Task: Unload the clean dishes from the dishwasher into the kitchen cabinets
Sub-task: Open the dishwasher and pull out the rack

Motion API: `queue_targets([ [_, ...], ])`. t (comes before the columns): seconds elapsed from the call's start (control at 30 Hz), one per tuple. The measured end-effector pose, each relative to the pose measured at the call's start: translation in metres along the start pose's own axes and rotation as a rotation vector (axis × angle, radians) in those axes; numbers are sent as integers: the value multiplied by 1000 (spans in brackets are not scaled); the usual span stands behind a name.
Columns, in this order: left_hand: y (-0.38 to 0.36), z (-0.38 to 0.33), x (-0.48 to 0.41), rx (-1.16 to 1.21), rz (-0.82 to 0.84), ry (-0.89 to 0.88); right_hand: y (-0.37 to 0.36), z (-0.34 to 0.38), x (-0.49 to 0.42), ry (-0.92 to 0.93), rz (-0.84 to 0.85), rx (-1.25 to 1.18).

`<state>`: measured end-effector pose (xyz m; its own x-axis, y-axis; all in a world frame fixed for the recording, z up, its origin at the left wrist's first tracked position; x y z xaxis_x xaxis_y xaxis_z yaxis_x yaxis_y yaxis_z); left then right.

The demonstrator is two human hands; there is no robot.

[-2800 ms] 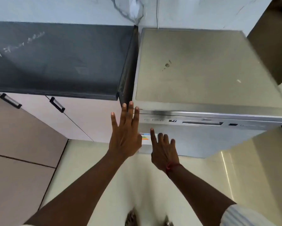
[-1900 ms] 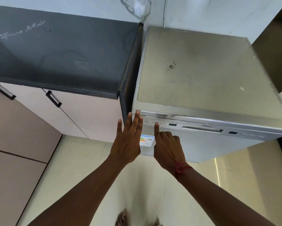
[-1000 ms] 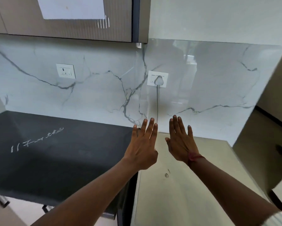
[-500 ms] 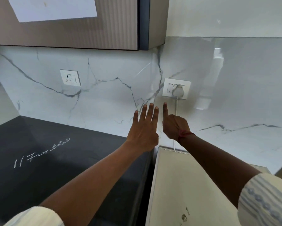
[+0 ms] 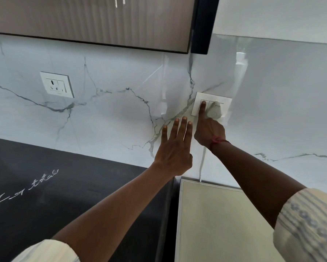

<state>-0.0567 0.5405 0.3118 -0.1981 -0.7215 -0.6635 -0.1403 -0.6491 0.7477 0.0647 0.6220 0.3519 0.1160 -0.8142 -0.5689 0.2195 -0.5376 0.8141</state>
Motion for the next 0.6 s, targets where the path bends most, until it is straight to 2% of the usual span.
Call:
queue_targets([
  [0.17,-11,3,-10,-2,1,3,-11,-6,-5,-8,48,-61],
  [0.33,-9,-3,-7,-22,10,6,-3,-20,2,47,-50,-15],
  [0.43,-4,-15,1,-17,3,22,-2,-34,30,130,-66,34],
  [0.6,1,-48,37,-5,53,9,-1,-67,106,232,41,135],
])
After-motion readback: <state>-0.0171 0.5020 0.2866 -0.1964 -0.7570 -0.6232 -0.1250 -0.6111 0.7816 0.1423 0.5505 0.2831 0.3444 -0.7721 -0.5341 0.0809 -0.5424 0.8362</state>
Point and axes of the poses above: each hand's wrist, its own x-axis away from the middle knuckle, its own y-axis out of the back of the hand, z = x × y, the point moved 1 cm from there along -x, towards the middle knuckle, and after that the axes turned 15 degrees about -z, right-handed, at the moved point
